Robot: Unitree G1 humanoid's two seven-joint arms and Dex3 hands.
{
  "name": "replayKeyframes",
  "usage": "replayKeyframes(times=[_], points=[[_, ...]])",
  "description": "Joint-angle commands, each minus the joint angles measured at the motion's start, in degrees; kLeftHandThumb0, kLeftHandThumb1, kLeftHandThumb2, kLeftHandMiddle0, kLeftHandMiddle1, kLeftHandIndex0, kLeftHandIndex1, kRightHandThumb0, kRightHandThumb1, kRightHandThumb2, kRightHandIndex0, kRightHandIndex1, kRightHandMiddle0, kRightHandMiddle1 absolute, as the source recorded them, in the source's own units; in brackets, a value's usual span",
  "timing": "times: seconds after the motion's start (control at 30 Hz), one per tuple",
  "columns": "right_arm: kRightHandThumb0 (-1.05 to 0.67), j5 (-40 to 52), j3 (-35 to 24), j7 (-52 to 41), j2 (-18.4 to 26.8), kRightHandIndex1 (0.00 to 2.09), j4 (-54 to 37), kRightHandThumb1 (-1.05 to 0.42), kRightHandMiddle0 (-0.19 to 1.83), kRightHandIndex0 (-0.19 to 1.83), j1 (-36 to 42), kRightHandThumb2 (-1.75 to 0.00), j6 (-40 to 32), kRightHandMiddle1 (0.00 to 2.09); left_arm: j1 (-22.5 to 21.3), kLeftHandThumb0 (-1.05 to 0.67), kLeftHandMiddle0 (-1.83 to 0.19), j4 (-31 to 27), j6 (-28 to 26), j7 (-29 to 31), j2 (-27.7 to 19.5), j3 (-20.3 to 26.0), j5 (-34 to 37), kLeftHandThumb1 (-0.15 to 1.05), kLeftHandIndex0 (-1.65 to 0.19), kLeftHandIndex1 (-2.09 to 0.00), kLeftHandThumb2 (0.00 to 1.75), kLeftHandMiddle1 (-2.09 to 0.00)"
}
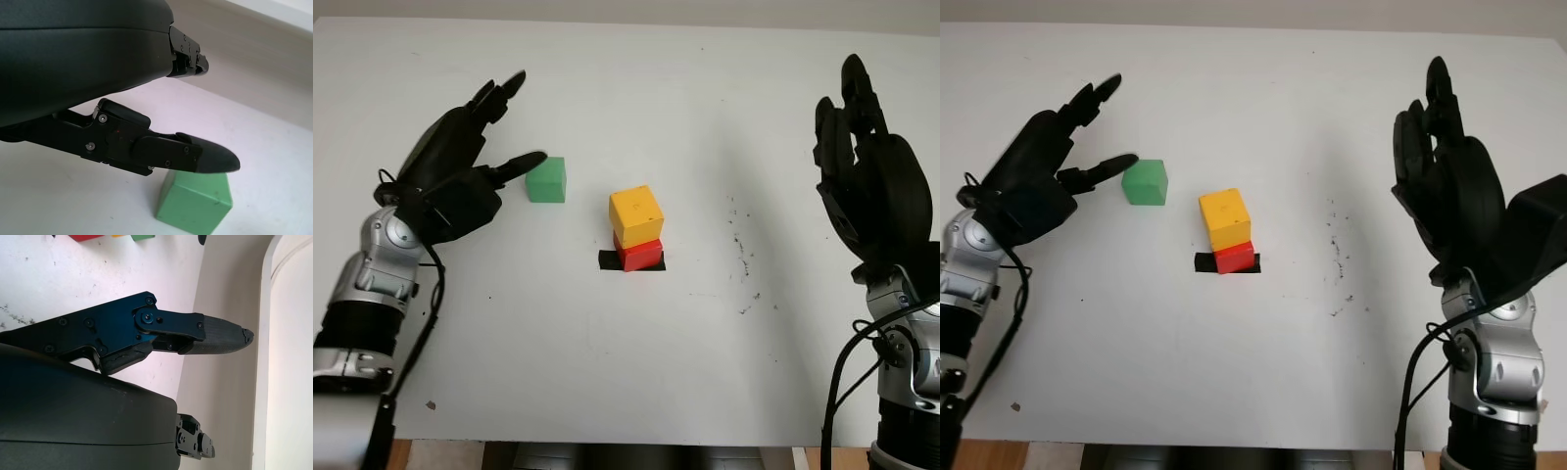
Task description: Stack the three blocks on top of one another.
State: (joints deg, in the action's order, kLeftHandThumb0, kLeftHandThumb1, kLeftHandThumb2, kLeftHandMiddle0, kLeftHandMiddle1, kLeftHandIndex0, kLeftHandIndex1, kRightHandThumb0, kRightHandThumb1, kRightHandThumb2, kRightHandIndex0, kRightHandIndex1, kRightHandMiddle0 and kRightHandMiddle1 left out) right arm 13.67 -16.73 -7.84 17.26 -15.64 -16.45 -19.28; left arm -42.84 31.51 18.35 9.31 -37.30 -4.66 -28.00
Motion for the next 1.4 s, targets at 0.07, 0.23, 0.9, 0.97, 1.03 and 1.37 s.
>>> replayKeyframes(times=[0.07,0.23,0.9,0.97,1.03,1.37], points=[[-0.74,-0.35,-0.45,1.22,-0.34,0.00,0.04,-1.05,-0.19,-0.19,0.49,-0.55,0.88,0.00,-4.81,-0.83,0.14,3.26,4.30,5.62,-3.15,-2.82,0.37,0.98,-0.22,-0.08,0.05,-0.05],[-0.74,-0.60,-0.29,1.87,-0.58,0.00,1.10,-1.05,-0.19,-0.19,0.68,-0.51,1.70,0.00,-10.46,-0.91,0.13,9.19,7.06,15.02,-3.68,-3.83,4.27,0.94,-0.27,-0.08,0.04,-0.06],[-0.70,-2.60,3.32,2.19,-1.07,0.00,-1.02,-1.05,-0.19,-0.19,2.03,-0.49,-1.25,0.02,-11.96,-0.86,0.00,10.89,8.17,-8.78,-3.23,-12.23,-14.36,0.91,-0.46,-0.07,0.06,-0.07],[-0.69,-2.53,3.31,2.03,-1.04,0.00,-1.09,-1.05,-0.19,-0.19,2.15,-0.50,-1.16,0.01,-11.65,-0.90,0.01,9.99,6.54,-11.26,-3.53,-13.68,-17.60,0.95,-0.44,-0.06,0.08,-0.06],[-0.69,-2.43,3.19,1.78,-1.00,0.00,-0.89,-1.05,-0.19,-0.19,2.27,-0.50,-0.67,0.01,-11.16,-0.93,0.03,8.70,4.69,-12.00,-3.61,-14.53,-19.49,0.99,-0.42,-0.05,0.08,-0.05],[-0.67,-2.28,3.06,1.54,-1.05,0.00,-1.40,-1.05,-0.19,-0.19,2.02,-0.53,-1.42,0.00,-9.43,-0.94,0.02,6.56,5.46,-5.44,-3.25,-14.08,-14.81,1.02,-0.46,-0.07,0.06,-0.06]])
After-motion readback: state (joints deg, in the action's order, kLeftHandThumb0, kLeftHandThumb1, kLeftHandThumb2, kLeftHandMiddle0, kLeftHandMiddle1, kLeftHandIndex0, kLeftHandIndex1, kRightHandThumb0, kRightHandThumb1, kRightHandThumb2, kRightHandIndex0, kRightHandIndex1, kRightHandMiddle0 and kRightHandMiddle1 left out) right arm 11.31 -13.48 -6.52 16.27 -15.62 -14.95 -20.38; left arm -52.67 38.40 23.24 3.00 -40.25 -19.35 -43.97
